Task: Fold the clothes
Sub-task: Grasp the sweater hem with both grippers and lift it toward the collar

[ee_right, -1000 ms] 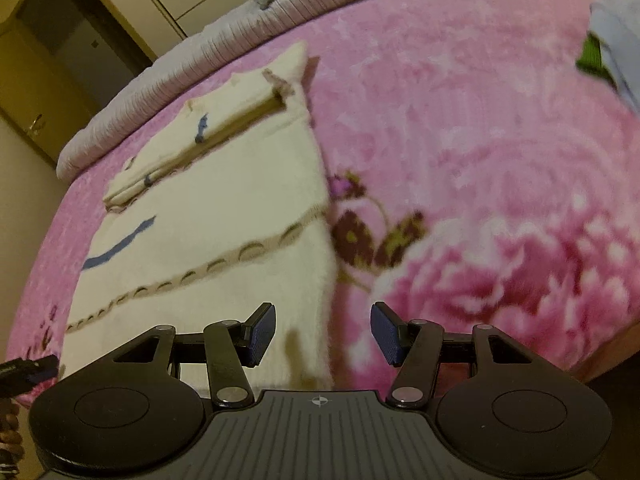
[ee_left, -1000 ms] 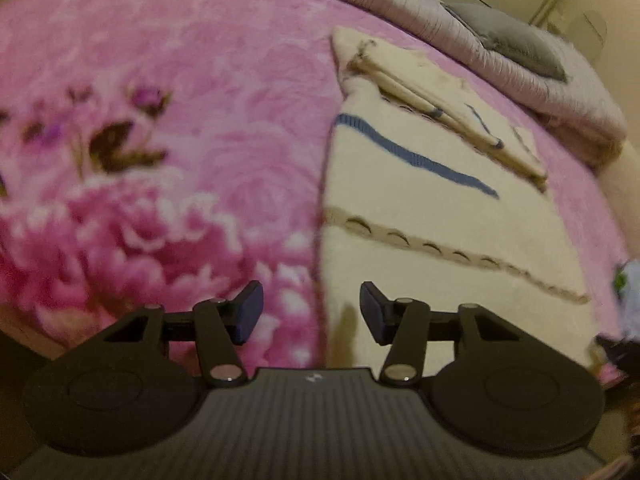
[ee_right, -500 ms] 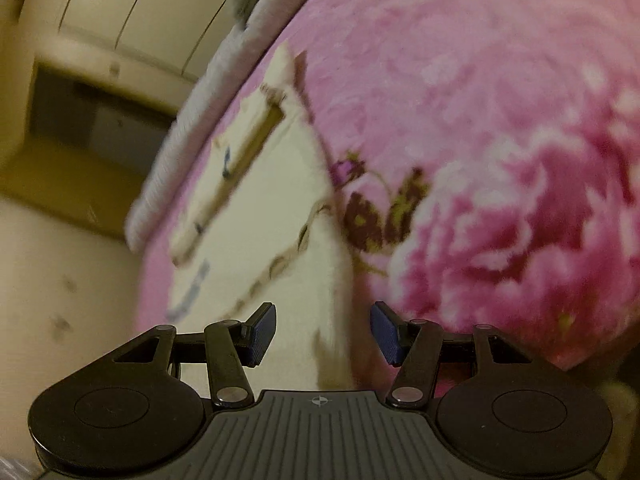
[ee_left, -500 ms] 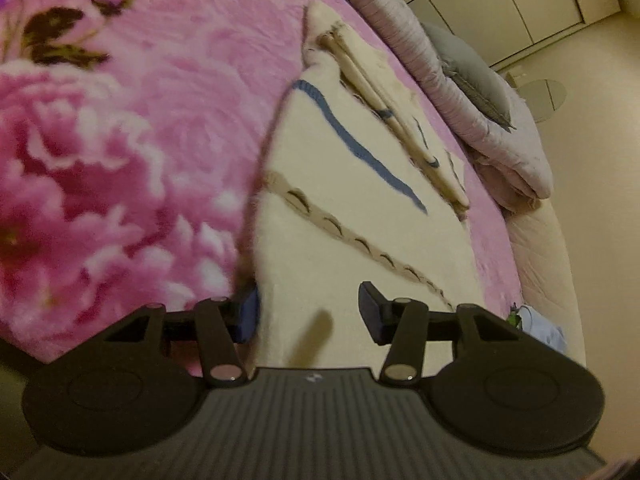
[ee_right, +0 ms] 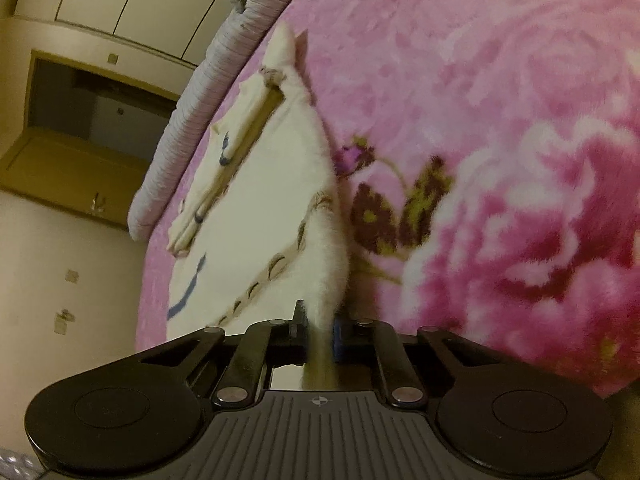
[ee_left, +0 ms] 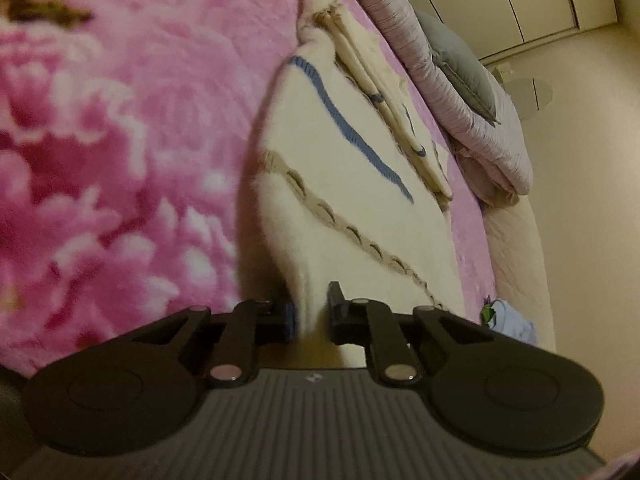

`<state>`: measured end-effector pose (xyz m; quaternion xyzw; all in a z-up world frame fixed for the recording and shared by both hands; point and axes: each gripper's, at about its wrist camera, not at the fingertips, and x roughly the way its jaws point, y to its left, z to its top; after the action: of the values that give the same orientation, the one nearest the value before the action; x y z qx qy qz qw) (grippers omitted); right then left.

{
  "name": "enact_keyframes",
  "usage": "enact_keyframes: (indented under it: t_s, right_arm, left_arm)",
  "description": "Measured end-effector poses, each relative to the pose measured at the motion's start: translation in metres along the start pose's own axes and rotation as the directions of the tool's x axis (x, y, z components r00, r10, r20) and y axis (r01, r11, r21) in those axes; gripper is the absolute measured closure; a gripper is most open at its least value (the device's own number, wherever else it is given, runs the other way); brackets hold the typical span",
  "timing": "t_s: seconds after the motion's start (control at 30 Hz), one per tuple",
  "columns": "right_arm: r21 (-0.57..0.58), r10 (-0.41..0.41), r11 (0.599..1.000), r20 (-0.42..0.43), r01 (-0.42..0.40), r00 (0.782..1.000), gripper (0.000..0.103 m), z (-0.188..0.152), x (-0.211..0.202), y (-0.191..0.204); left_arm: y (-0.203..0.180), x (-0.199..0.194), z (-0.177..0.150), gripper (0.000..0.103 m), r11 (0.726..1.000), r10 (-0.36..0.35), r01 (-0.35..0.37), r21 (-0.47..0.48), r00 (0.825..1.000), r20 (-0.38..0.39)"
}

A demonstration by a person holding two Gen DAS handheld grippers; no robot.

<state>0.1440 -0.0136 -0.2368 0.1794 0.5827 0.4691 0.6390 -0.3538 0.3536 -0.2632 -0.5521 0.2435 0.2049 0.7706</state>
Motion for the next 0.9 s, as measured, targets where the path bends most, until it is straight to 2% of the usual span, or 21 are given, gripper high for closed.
enact_keyframes:
  t_s: [0.1, 0.2, 0.4, 0.53, 0.77, 0.9]
  right_arm:
    - [-0.015, -0.003, 1.0, 0.012, 0.003, 1.0, 0.094, -0.004, -0.007, 0.005]
    - [-0.039, 0.008, 0.999, 0.028, -0.007, 1.0, 0.095, -0.005, -0.016, 0.014]
    - [-0.067, -0.02, 0.998, 0.018, 0.022, 1.0, 0.096, -0.012, -0.02, 0.023]
    - [-0.104, -0.003, 0.995, 0.017, 0.004, 1.0, 0.096, -0.02, -0.032, 0.031]
    - [-0.202, 0.001, 0.979, -0.023, -0.006, 1.0, 0.096, -0.048, -0.06, 0.044]
    - [-0.304, 0.029, 0.952, -0.044, -0.041, 0.999, 0.096, -0.076, -0.096, 0.064]
  left_arm:
    - [-0.005, -0.013, -0.001, 0.094, 0.999, 0.018, -0.019, 0.043, 1.0, 0.013]
    - [-0.012, -0.027, -0.004, 0.095, 0.997, -0.005, 0.002, 0.077, 0.999, 0.046]
    - [-0.025, -0.035, -0.012, 0.096, 0.986, 0.052, -0.062, 0.156, 0.996, 0.067]
    - [-0.032, -0.056, -0.025, 0.097, 0.975, 0.046, -0.069, 0.212, 0.992, 0.114]
    - [-0.046, -0.107, -0.065, 0.097, 0.954, 0.029, -0.069, 0.293, 0.99, 0.138]
    - [-0.061, -0.149, -0.097, 0.097, 0.94, -0.011, -0.039, 0.338, 0.989, 0.147]
